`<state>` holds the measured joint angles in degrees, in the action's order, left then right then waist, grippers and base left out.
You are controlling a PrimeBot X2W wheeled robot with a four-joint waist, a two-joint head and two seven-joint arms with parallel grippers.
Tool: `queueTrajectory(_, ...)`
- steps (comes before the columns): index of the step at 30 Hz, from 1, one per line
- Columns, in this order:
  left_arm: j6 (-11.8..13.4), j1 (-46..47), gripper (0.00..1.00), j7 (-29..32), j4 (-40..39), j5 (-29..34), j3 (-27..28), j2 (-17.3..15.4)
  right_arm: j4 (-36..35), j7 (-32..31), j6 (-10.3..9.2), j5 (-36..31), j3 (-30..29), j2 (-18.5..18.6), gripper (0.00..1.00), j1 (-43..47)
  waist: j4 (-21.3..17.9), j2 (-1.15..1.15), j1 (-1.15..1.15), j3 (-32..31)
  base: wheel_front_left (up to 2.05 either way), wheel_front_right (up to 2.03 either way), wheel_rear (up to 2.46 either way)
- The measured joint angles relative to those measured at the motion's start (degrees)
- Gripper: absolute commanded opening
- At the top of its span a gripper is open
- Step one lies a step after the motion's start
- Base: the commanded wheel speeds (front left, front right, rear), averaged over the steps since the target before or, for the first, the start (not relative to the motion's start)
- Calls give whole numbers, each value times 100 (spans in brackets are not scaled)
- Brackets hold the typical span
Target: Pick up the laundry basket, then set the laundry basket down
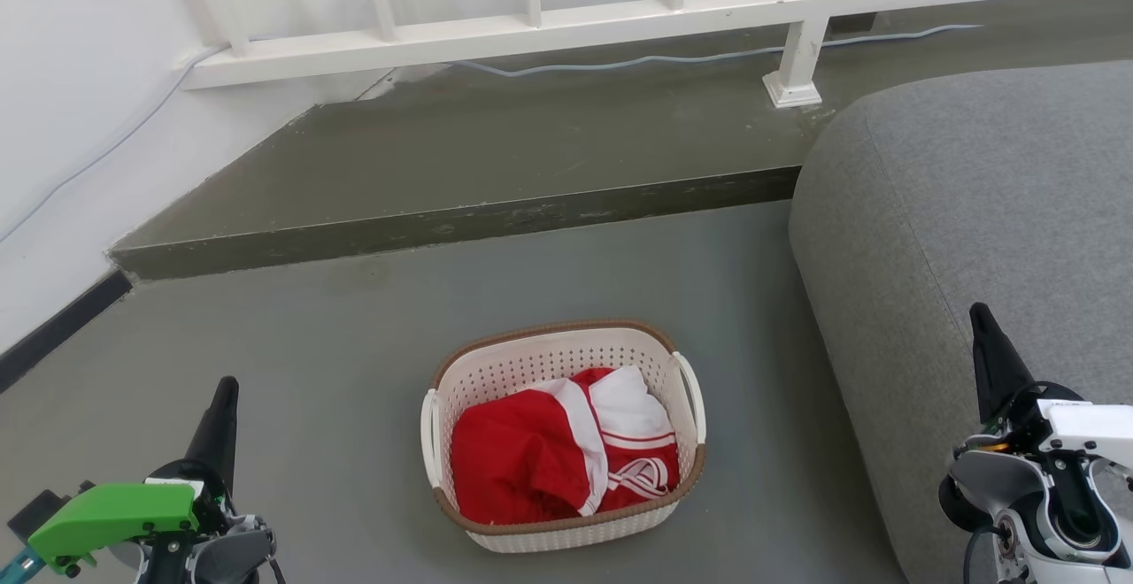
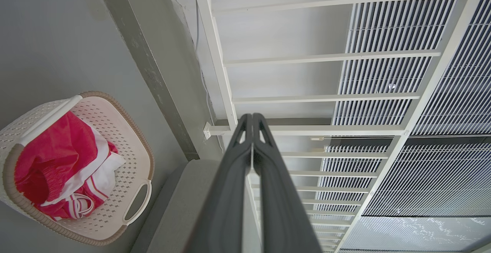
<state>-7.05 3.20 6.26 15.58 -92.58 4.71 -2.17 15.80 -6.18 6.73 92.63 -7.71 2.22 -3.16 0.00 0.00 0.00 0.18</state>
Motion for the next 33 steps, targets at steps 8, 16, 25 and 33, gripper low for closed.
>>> queueTrajectory(8, 0, 0, 0, 0, 0, 0, 0, 0, 0, 0, 0, 0, 0, 0, 0, 0, 0, 0, 0, 0, 0, 0, 0)
queueTrajectory(16, 0, 0, 0, 0, 0, 0, 0, 0, 0, 0, 0, 0, 0, 0, 0, 0, 0, 0, 0, 0, 0, 0, 0)
queueTrajectory(25, 0, 0, 0, 0, 0, 0, 0, 0, 0, 0, 0, 0, 0, 0, 0, 0, 0, 0, 0, 0, 0, 0, 0)
queueTrajectory(33, 0, 0, 0, 0, 0, 0, 0, 0, 0, 0, 0, 0, 0, 0, 0, 0, 0, 0, 0, 0, 0, 0, 0)
